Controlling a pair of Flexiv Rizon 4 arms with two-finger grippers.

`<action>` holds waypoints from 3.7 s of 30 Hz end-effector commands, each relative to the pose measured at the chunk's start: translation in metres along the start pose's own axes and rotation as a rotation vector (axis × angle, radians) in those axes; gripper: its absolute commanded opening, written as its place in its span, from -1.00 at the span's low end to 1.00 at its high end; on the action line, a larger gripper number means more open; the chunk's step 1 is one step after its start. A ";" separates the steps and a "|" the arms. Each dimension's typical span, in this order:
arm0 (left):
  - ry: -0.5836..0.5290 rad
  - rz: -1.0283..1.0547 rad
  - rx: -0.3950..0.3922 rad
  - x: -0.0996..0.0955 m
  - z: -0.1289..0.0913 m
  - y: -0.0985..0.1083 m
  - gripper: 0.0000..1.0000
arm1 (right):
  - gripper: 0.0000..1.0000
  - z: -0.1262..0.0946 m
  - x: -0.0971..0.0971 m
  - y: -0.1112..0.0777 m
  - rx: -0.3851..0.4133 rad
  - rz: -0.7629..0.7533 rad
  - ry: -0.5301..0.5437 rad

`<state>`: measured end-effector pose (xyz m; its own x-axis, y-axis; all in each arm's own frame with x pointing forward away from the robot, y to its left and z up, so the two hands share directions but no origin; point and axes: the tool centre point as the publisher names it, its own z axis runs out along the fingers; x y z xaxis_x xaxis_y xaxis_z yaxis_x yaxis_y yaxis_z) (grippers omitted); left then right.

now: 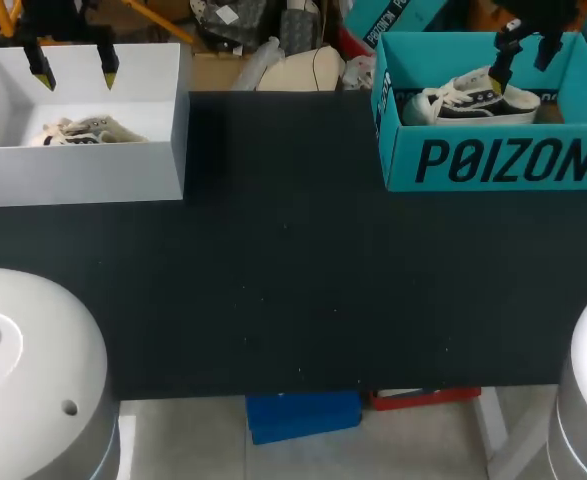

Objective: Take the shoe out of the shoebox, open the shoe tongue, remove and reinsert the insole, then place the shoe into the shoebox

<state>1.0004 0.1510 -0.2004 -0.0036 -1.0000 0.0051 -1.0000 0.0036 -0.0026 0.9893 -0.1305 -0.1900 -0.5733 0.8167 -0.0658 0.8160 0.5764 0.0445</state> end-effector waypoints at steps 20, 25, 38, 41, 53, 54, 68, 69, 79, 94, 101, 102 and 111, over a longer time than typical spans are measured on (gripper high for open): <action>-0.003 -0.001 -0.001 0.000 0.000 0.000 1.00 | -0.07 0.040 -0.062 0.068 -0.031 -1.046 0.031; -0.003 -0.001 -0.001 0.000 0.000 0.000 1.00 | -0.08 0.063 -0.068 0.086 -0.017 -1.106 0.065; -0.003 -0.001 -0.001 0.000 0.000 0.000 1.00 | -0.15 0.115 -0.097 0.110 0.026 -1.122 0.089; -0.003 -0.001 -0.001 0.000 0.000 0.000 1.00 | -0.15 0.122 -0.102 0.115 0.028 -1.112 0.091; -0.003 -0.001 -0.001 0.000 0.000 0.000 1.00 | -0.12 0.151 -0.111 0.117 0.047 -1.035 0.108; -0.003 -0.001 -0.001 0.000 0.000 0.000 1.00 | -0.10 0.153 -0.112 0.117 0.047 -1.031 0.108; -0.003 -0.001 -0.001 0.000 0.000 0.000 1.00 | -0.24 0.178 -0.118 0.119 0.058 -0.980 0.117; -0.003 -0.001 -0.001 0.000 0.000 0.000 1.00 | -0.22 0.180 -0.117 0.118 0.058 -0.978 0.120; -0.003 -0.001 -0.001 0.000 0.000 0.000 1.00 | -0.18 0.209 -0.112 0.113 0.062 -0.951 0.146; -0.003 -0.001 -0.001 0.000 0.000 0.000 1.00 | -1.00 0.222 -0.118 0.116 0.104 -0.950 0.111; -0.003 -0.001 -0.001 0.000 0.000 0.000 1.00 | -1.00 0.201 -0.117 0.103 0.106 -0.947 0.084; -0.003 -0.001 -0.001 0.000 0.000 0.000 1.00 | -1.00 0.196 -0.117 0.101 0.102 -0.943 0.073; -0.003 -0.001 -0.001 0.000 0.000 0.000 1.00 | -1.00 0.134 -0.108 0.070 0.054 -0.905 -0.030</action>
<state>1.0005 0.1513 -0.2004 -0.0045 -1.0000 0.0053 -1.0000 0.0045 -0.0030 1.1650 -0.1808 -0.3537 -0.9984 0.0537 0.0163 0.0521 0.9951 -0.0846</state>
